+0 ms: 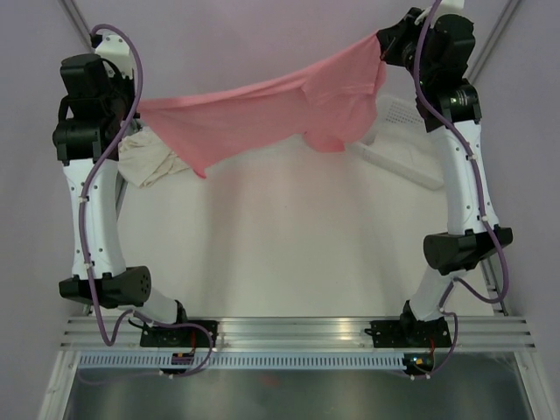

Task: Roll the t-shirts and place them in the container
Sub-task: Flatten the tshirt

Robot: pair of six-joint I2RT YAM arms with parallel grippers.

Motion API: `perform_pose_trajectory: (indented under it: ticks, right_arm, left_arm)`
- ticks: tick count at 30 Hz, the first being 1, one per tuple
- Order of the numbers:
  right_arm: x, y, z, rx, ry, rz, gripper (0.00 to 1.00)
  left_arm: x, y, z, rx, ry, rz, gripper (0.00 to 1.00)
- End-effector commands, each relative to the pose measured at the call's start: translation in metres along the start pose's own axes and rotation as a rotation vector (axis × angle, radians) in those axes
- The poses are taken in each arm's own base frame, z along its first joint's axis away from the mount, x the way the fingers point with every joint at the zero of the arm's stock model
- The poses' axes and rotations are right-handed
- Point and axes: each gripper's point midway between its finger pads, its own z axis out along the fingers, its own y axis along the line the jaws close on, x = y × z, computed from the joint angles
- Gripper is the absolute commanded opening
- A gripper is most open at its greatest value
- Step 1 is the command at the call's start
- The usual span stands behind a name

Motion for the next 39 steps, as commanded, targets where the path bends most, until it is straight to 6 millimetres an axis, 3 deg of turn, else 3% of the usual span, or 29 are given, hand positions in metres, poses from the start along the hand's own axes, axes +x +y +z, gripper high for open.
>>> perform_pose_trajectory:
  ticks: [1,4,6,9,10,11,13,14,16,17,19,20,21,22,24,25,26,27,28,30,31,36,39]
  right_arm:
    - [-0.021,0.009,-0.011,-0.037,-0.050,-0.040,0.00]
    - [-0.011,0.006,-0.024,-0.030,-0.020,-0.071,0.00]
    - [0.005,0.004,-0.037,-0.035,0.023,-0.078,0.00]
    - [0.041,-0.002,-0.057,-0.053,0.090,-0.074,0.00]
    - [0.062,-0.008,-0.067,-0.044,0.122,-0.068,0.00]
    - [0.072,-0.012,-0.073,-0.037,0.138,-0.063,0.00]
    - [0.093,-0.021,-0.084,-0.012,0.178,-0.056,0.00]
    - [0.116,-0.029,-0.097,0.008,0.223,-0.038,0.00]
    - [0.127,-0.031,-0.115,0.013,0.236,-0.018,0.00]
    - [0.154,-0.040,-0.123,0.032,0.292,0.000,0.01]
    - [0.180,-0.049,-0.146,0.062,0.351,0.011,0.00]
    - [0.188,-0.052,-0.155,0.075,0.368,0.015,0.00]
    - [0.197,-0.056,-0.163,0.087,0.388,0.018,0.00]
    - [0.216,-0.063,-0.180,0.112,0.429,0.024,0.00]
    - [0.236,-0.070,-0.197,0.140,0.474,0.046,0.00]
    - [0.258,-0.077,-0.214,0.161,0.520,0.061,0.00]
    - [0.270,-0.079,-0.222,0.169,0.542,0.081,0.00]
    - [0.280,-0.079,-0.229,0.172,0.558,0.117,0.00]
    - [0.301,-0.083,-0.242,0.183,0.595,0.143,0.00]
    - [0.320,-0.082,-0.253,0.184,0.629,0.210,0.00]
    - [0.337,-0.085,-0.264,0.196,0.659,0.229,0.00]
    - [0.373,-0.090,-0.291,0.227,0.733,0.304,0.00]
    - [0.379,-0.095,-0.295,0.250,0.736,0.299,0.00]
  left_arm:
    - [-0.022,0.005,-0.003,-0.013,-0.082,-0.039,0.02]
    - [-0.015,-0.004,0.005,0.025,-0.071,-0.023,0.02]
    - [-0.003,-0.010,0.012,0.050,-0.050,-0.013,0.02]
    - [0.015,-0.018,0.020,0.071,-0.016,0.001,0.02]
    - [0.020,-0.019,0.022,0.074,-0.009,0.005,0.02]
    - [0.035,-0.024,0.026,0.087,0.023,0.009,0.02]
    - [0.043,-0.027,0.021,0.099,0.027,0.019,0.02]
    - [0.062,-0.032,0.024,0.111,0.067,0.026,0.02]
    - [0.073,-0.030,0.012,0.097,0.080,0.042,0.02]
    - [0.094,-0.033,0.012,0.099,0.128,0.050,0.02]
    - [0.108,-0.026,-0.003,0.065,0.151,0.070,0.02]
    - [0.135,-0.031,-0.005,0.075,0.220,0.083,0.02]
    - [0.148,-0.031,-0.009,0.072,0.251,0.095,0.02]
    - [0.174,-0.035,-0.017,0.085,0.310,0.113,0.02]
    - [0.203,-0.039,-0.025,0.097,0.372,0.137,0.02]
    - [0.215,-0.041,-0.030,0.105,0.392,0.141,0.02]
    - [0.247,-0.049,-0.033,0.131,0.460,0.153,0.02]
    - [0.261,-0.057,-0.036,0.171,0.483,0.162,0.02]
    - [0.288,-0.065,-0.042,0.204,0.532,0.169,0.02]
    - [0.310,-0.077,-0.048,0.259,0.571,0.170,0.02]
    - [0.331,-0.082,-0.053,0.276,0.614,0.173,0.02]
    - [0.380,-0.086,-0.065,0.277,0.720,0.195,0.02]
    - [0.386,-0.086,-0.064,0.273,0.728,0.198,0.02]
